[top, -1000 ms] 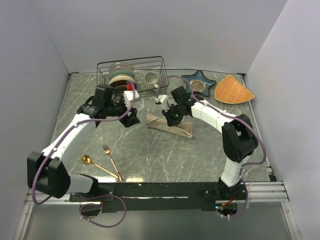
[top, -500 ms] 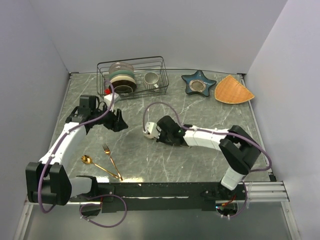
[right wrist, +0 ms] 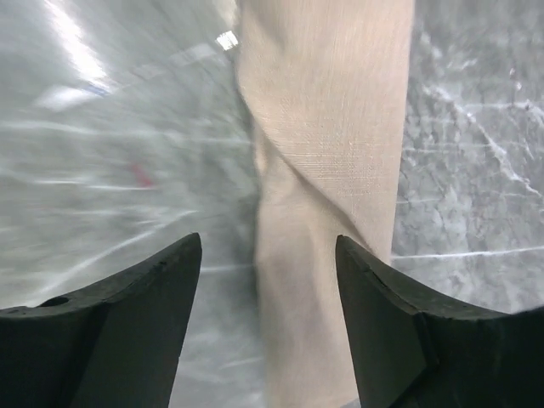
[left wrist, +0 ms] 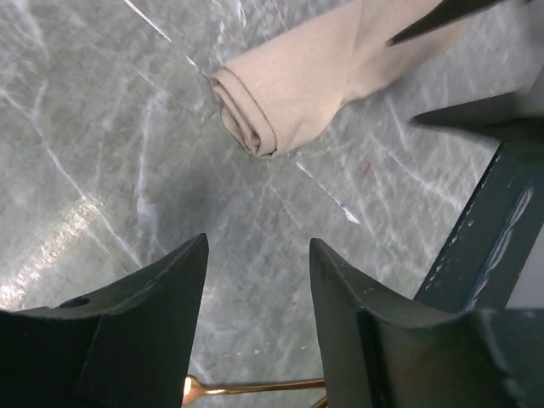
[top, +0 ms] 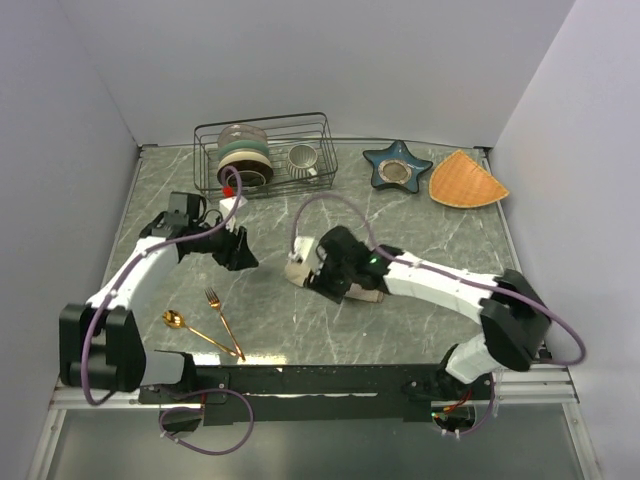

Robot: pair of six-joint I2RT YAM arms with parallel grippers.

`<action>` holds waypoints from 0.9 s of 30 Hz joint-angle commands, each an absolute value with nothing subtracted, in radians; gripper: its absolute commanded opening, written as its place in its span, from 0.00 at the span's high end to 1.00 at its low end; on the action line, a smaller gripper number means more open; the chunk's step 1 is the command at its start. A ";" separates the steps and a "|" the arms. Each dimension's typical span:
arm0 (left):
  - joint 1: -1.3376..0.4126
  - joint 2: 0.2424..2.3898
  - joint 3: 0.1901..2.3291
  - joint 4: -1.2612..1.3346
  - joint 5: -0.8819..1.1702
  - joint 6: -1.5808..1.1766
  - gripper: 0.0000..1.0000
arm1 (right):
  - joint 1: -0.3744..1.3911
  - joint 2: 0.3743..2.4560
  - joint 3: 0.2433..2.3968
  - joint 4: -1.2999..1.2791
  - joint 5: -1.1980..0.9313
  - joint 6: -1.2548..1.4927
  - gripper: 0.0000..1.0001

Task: Fold the napkin into a case and place the utensils inside
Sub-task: Turn over the smaller rectangle-folded napkin at the center of the board, then rotate the smaller rectangle-folded napkin at the center of the board.

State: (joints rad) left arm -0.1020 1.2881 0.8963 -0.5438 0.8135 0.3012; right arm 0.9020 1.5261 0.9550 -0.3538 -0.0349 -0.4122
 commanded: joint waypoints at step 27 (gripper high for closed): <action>-0.558 1.727 1.085 -0.434 0.445 0.782 0.81 | 0.479 1.842 1.149 -0.815 -0.391 -0.115 0.62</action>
